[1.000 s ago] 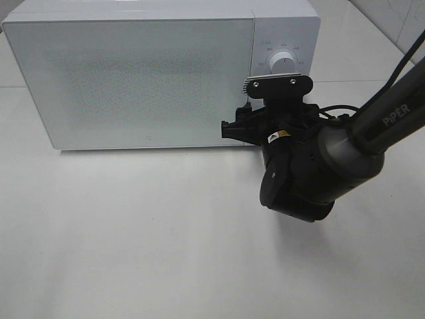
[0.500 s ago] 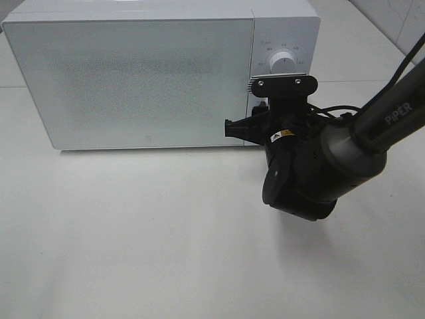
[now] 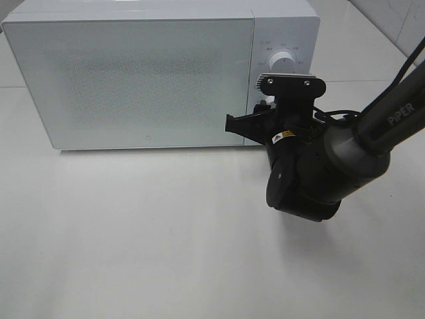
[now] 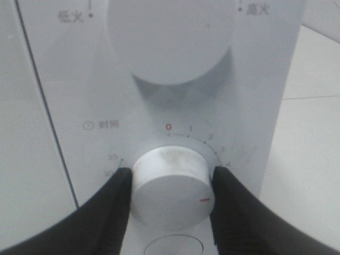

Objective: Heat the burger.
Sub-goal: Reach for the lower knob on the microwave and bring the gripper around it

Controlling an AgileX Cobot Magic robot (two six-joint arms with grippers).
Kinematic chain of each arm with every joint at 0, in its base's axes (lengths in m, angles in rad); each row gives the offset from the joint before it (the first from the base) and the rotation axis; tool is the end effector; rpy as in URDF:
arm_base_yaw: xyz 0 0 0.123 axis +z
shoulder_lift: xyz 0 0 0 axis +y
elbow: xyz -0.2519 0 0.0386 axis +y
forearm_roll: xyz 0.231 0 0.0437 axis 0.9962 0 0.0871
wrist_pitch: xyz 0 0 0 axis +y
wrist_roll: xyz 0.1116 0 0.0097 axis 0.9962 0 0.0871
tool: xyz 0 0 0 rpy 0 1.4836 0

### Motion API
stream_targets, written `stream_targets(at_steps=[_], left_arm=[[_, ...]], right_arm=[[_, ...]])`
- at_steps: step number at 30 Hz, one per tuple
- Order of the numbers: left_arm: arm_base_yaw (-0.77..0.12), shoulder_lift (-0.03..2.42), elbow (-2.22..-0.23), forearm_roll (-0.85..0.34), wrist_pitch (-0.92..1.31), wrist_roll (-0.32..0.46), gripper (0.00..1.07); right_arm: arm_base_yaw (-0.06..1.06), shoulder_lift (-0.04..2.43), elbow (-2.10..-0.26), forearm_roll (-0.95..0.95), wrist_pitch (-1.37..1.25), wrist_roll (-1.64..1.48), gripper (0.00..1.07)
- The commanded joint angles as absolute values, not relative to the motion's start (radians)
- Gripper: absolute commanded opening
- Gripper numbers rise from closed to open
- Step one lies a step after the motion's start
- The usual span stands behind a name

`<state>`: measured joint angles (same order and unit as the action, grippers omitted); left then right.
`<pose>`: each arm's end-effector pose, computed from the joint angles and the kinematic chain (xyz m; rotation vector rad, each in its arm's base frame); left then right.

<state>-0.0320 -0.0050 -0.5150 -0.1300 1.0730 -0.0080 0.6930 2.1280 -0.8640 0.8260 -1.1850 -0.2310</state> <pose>0.0258 -0.0136 0.2634 0.0329 2.0342 -0.1804 0.3246 0.1704 0.0974 0.0993 1.6744 -0.0037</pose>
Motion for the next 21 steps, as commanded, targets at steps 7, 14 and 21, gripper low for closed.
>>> stream_targets(at_steps=[7, 14, 21], left_arm=[[-0.028, -0.02, -0.514, -0.138, 1.063, -0.016, 0.98], [-0.028, -0.02, -0.514, -0.138, 1.063, -0.016, 0.98], [-0.028, -0.02, -0.514, -0.138, 1.063, -0.016, 0.98]], right_arm=[[0.682, 2.125, -0.897, 0.59, -1.256, 0.313, 0.0], [0.682, 2.125, -0.897, 0.517, -1.291, 0.718, 0.0], [0.682, 2.125, -0.897, 0.495, -1.382, 0.988, 0.0]])
